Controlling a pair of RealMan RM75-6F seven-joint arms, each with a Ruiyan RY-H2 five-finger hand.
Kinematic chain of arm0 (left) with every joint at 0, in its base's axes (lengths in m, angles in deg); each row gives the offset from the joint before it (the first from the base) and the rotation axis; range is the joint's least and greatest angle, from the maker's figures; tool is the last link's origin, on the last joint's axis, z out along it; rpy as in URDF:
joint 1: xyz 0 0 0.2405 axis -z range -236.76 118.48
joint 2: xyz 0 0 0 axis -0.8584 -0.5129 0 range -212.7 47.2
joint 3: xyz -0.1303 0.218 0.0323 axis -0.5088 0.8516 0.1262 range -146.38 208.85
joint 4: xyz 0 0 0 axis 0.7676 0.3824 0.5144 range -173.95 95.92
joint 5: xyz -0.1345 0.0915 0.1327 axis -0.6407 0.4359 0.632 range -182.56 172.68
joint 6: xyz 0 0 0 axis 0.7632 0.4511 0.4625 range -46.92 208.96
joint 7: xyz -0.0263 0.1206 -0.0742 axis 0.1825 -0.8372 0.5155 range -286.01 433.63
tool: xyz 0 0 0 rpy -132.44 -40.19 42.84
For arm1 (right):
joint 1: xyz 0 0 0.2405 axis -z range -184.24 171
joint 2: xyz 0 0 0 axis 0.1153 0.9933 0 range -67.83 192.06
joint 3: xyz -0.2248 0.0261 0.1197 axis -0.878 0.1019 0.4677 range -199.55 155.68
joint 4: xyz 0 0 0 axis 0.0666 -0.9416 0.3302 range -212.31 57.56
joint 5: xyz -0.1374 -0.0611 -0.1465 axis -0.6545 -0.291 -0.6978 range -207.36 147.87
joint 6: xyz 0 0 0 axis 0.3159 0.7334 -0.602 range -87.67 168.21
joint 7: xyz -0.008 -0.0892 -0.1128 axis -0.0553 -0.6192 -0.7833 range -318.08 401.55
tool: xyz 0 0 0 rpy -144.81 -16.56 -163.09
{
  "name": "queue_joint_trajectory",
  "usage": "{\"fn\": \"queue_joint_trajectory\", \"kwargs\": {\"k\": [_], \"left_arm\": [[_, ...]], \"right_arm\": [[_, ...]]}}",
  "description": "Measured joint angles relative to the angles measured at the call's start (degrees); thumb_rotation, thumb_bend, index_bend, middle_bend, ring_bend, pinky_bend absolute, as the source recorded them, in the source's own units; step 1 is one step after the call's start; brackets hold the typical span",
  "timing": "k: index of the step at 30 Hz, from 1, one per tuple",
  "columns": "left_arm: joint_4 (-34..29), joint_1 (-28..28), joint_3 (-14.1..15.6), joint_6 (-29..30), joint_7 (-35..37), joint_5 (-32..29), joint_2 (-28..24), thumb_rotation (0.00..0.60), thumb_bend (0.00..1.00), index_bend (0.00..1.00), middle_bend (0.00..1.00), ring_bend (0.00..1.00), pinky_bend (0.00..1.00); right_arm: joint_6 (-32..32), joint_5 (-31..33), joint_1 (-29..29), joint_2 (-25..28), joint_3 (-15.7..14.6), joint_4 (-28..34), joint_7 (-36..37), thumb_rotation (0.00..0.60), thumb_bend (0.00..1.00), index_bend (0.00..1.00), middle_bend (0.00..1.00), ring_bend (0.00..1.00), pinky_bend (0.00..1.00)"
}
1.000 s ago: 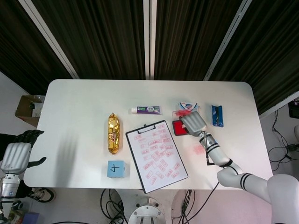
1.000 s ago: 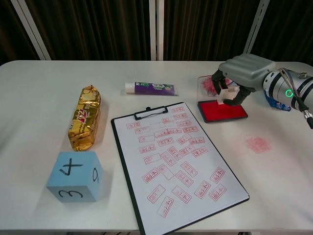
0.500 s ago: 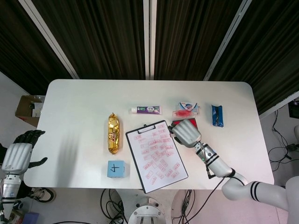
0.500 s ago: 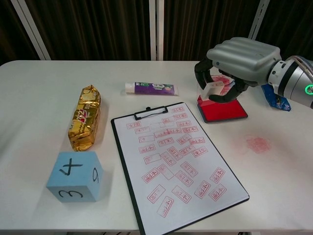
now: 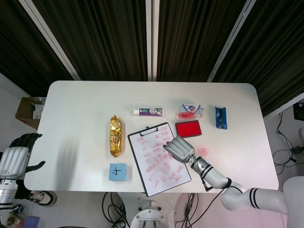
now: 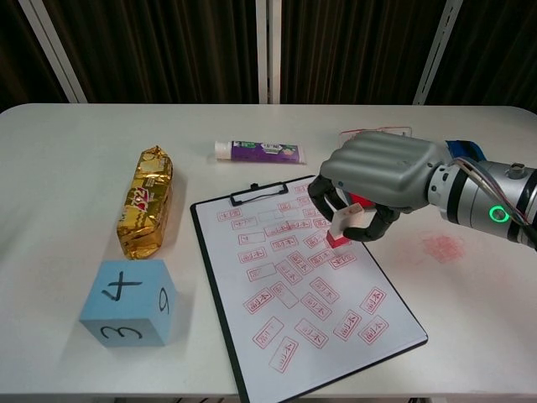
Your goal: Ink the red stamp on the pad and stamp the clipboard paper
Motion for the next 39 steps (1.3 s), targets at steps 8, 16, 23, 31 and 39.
{"fn": "queue_joint_trajectory", "kwargs": {"k": [8,16,23,31,39], "left_arm": [[0.27,0.1,-0.05,-0.1,0.08,0.13,0.19,0.6,0.0,0.2,0.19,0.16,0.25],[0.3,-0.03,-0.02,0.03,0.09,0.14,0.25,0.6,0.0,0.2,0.19,0.16,0.25],[0.5,-0.18,0.02,0.22,0.37,0.25,0.27,0.6,0.0,0.2,0.19,0.16,0.25],[0.58,-0.44,0.03,0.46,0.48,0.18,0.11,0.6,0.0,0.2,0.19,0.16,0.25],[0.69,-0.53,0.03,0.42,0.63,0.1,0.08,0.6,0.0,0.2,0.19,0.16,0.25]], "right_arm": [[-0.77,1.02,0.51,1.43,-1.93,2.26,-1.75,0.6,0.52,1.0,0.93,0.94,0.97],[-0.39,-0.22,1.1,1.46,-3.42,3.03,-1.51,0.6,0.52,1.0,0.93,0.94,0.97],[0.35,-1.13,1.64,0.9,-3.93,2.57,-0.98,0.6,0.52,1.0,0.93,0.94,0.97],[0.36,-1.65,1.83,-1.16,-3.76,-0.13,0.91,0.6,0.52,1.0,0.93,0.94,0.97],[0.11,-2.23,1.97,-2.29,-3.86,-2.11,2.41,0.6,0.52,1.0,0.93,0.94,0.97]]}}
